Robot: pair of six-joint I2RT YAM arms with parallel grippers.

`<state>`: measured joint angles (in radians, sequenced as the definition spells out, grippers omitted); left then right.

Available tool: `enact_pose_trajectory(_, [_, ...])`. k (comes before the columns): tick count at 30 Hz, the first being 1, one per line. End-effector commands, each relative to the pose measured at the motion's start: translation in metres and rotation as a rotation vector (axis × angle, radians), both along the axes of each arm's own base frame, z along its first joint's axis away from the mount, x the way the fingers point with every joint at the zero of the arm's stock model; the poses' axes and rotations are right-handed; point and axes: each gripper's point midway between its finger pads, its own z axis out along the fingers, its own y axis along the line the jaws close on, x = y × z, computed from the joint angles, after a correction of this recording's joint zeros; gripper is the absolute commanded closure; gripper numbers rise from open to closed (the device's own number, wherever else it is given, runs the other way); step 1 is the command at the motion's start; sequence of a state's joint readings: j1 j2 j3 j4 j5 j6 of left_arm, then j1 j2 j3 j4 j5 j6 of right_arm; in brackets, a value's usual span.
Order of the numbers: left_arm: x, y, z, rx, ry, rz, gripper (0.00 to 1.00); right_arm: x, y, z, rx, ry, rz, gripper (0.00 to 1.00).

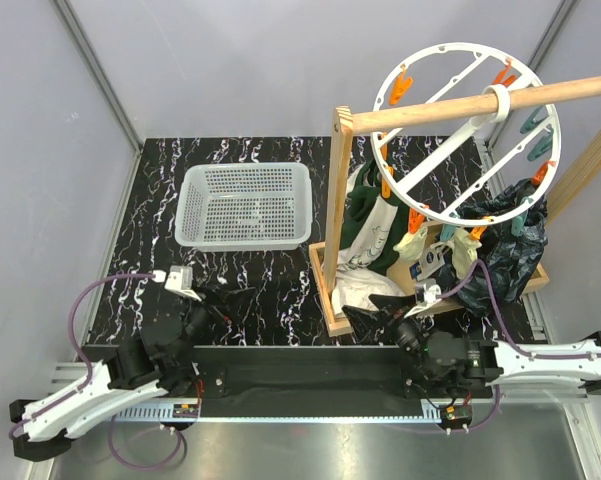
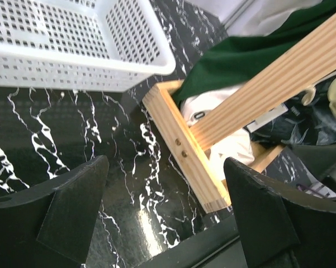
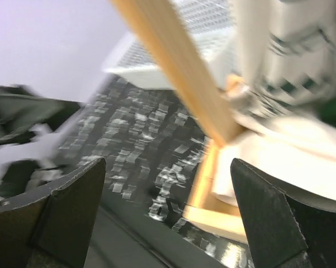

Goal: Clip the socks to the hanger
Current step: Reset both arms

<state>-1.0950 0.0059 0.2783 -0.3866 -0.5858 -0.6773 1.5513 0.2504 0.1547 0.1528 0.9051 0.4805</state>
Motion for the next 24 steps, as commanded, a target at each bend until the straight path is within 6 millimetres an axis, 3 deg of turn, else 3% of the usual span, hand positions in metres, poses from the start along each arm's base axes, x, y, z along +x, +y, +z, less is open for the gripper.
enact_pose_trajectory(1, [-0.007,0.001,0.033,-0.209,-0.075,-0.032,0.1,0.024,-0.036,-0.032,-0.018,0.128,-0.281,0.01])
enact_pose_trajectory(2, [-0.007,-0.001,0.029,-0.212,-0.067,-0.033,0.1,0.028,-0.05,-0.047,-0.054,0.137,-0.341,0.0])
enact_pose_trajectory(5, [-0.007,-0.007,0.017,-0.21,-0.043,-0.043,0.1,0.027,-0.068,-0.078,0.006,0.225,-0.385,0.0])
enact_pose_trajectory(10, [-0.006,-0.017,0.004,-0.222,-0.031,-0.061,0.1,0.024,-0.076,-0.089,0.166,0.323,-0.376,0.0])
enact_pose_trajectory(11, [-0.006,-0.018,0.002,-0.223,-0.028,-0.065,0.1,0.024,-0.078,-0.096,0.119,0.322,-0.391,0.0])
enact_pose_trajectory(24, [-0.005,-0.025,-0.011,-0.223,-0.012,-0.076,0.1,0.023,-0.075,-0.093,0.123,0.311,-0.363,0.0])
